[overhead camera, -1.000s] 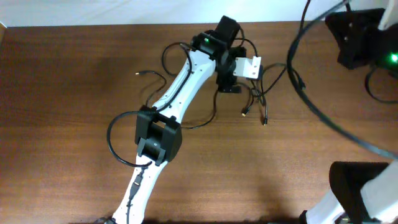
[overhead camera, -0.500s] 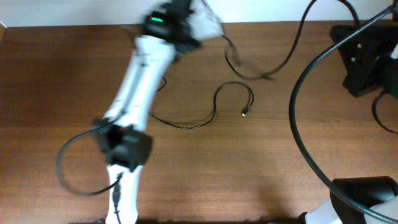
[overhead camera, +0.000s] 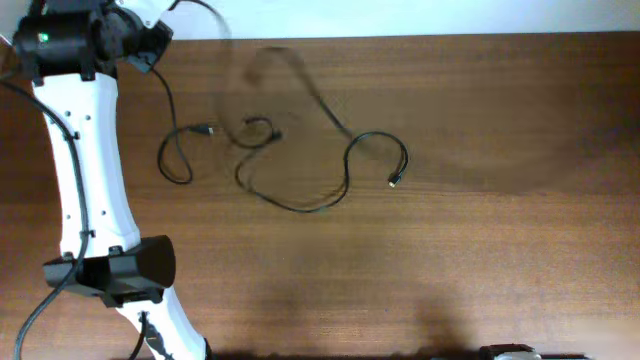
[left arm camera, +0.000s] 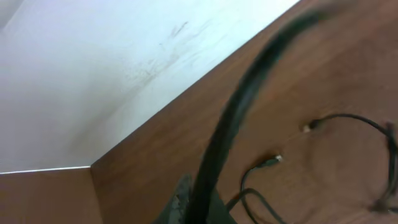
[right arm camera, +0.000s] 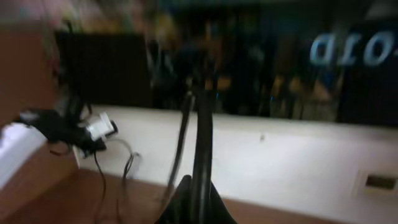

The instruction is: Untangle cables

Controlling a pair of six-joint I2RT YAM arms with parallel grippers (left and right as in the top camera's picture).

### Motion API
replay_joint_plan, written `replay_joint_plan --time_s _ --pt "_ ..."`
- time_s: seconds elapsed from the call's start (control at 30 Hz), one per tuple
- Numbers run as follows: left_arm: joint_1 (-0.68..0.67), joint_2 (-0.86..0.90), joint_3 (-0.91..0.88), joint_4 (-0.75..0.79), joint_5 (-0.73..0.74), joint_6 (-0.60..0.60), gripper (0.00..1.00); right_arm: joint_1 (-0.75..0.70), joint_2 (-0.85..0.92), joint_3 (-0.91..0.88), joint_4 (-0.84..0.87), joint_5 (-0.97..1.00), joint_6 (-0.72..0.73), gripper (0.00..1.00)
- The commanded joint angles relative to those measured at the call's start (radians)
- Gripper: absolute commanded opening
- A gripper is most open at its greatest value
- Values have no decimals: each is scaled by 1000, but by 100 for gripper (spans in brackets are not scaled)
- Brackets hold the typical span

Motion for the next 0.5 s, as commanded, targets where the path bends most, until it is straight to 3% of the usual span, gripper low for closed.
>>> replay_joint_plan --time_s 0.0,0.07,0.13,0.23,0.33,0.4,0.47 --pt "17 -16 5 47 22 -18 0 5 9 -18 -6 19 34 4" --pt "48 -4 5 27 38 -19 0 5 14 -26 -6 21 33 4" --pt "45 -5 5 -4 154 -19 0 5 70 -82 2 60 18 4" --pt "-57 -6 5 -28 189 -45 0 5 241 -196 138 68 -47 4" --pt "-229 -6 5 -50 188 -56 0 3 483 -219 513 204 -173 4" --pt "-322 -6 5 -34 188 -211 0 2 624 -219 954 423 -184 4" --pt "-389 -6 5 61 188 -349 0 -52 719 -219 1180 565 -229 4"
